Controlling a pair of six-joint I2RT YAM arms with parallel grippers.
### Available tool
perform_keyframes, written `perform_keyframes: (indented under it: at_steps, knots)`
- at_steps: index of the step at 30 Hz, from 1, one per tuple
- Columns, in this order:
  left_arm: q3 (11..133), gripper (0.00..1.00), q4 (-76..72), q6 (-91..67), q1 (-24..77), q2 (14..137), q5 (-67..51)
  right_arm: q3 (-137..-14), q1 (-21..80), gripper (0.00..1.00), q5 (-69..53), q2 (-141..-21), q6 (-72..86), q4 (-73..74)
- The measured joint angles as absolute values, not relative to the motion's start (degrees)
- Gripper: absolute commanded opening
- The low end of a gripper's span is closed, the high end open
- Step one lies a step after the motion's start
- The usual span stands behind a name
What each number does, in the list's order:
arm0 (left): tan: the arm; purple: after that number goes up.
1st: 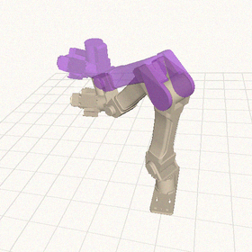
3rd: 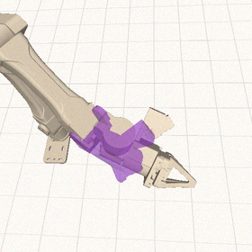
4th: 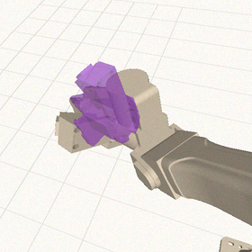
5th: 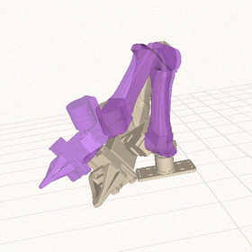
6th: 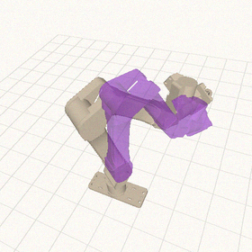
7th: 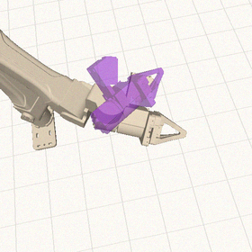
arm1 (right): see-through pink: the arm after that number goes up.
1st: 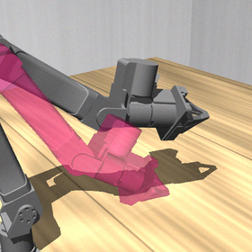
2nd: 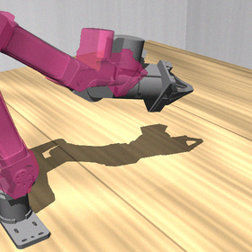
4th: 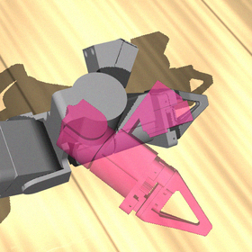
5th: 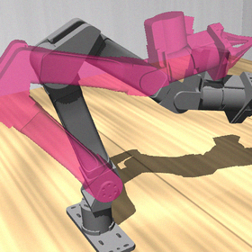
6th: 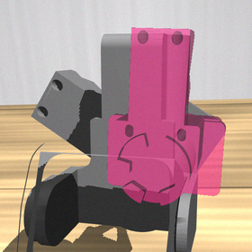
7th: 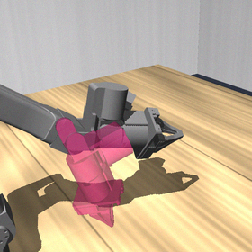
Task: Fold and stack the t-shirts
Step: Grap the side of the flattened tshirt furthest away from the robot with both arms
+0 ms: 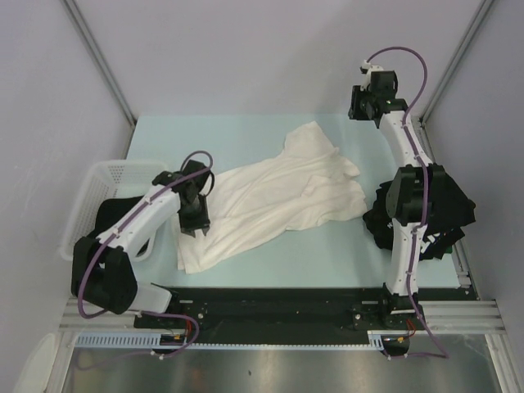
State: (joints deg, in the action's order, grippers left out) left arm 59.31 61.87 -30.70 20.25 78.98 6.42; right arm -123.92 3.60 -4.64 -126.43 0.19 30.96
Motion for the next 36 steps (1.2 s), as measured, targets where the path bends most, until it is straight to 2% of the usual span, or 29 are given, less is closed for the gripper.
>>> perform_keyframes:
  at_steps: [6, 14, 36]
  knots:
    - [69.34, 0.39, 60.34, -31.05, 20.34, 82.30, 7.11, -130.69, 3.84, 0.39, -8.67, -136.42, 2.63, 29.98]
    - [73.34, 0.39, 59.20, -31.09, 21.41, 86.26, 6.74, -135.87, 4.27, 0.45, -14.52, -146.21, 6.57, 25.82]
    - [78.46, 0.40, 60.10, -31.07, 22.76, 93.03, 5.82, -139.94, 4.78, 0.49, -19.97, -155.09, 15.42, 15.16]
